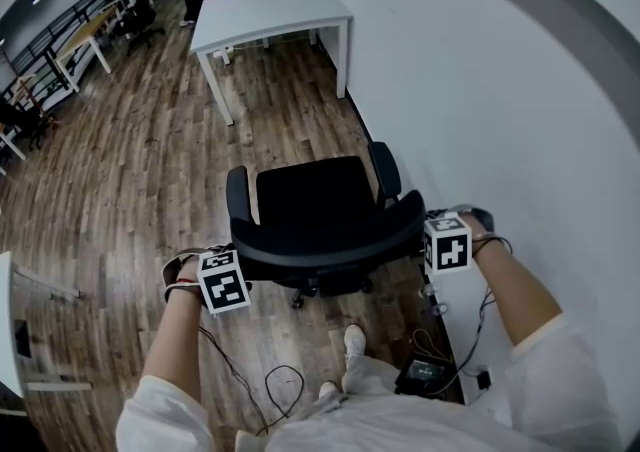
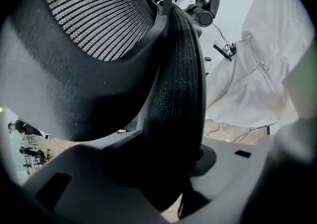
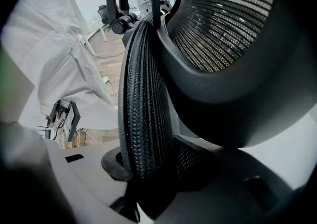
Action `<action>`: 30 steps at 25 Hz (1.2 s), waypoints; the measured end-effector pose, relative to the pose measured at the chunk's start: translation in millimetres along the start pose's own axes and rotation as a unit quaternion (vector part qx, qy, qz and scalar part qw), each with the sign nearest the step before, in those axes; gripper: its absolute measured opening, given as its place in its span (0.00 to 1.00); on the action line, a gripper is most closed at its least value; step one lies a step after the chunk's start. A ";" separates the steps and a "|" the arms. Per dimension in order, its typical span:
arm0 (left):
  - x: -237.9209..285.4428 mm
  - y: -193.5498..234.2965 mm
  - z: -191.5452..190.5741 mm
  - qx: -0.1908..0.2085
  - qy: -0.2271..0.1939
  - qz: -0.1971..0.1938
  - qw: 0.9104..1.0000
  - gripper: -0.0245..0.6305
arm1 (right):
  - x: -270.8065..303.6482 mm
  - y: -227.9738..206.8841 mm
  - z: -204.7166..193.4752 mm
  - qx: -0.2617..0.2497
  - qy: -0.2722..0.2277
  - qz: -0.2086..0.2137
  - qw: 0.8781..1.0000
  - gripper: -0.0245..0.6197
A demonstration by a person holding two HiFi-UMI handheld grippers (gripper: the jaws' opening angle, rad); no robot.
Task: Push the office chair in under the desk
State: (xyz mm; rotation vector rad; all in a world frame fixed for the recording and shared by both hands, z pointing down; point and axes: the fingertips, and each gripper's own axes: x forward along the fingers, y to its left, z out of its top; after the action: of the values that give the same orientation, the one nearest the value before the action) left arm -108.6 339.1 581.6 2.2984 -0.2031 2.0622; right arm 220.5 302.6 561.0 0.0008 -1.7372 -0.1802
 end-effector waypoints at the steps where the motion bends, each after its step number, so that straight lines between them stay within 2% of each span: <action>1: 1.3 5.9 2.1 -0.001 0.001 0.000 1.000 0.30 | 0.9 -7.0 -0.7 -0.001 -0.004 -0.001 1.000 0.31; 30: 11.7 128.2 24.5 -0.037 -0.001 0.009 0.999 0.31 | 16.7 -150.3 -22.7 -0.034 -0.012 -0.007 0.999 0.30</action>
State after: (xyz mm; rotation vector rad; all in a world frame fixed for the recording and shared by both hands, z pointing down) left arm -99.6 208.4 583.8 2.2653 -0.2971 2.0241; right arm 224.6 149.7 562.8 -0.0385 -1.7552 -0.2510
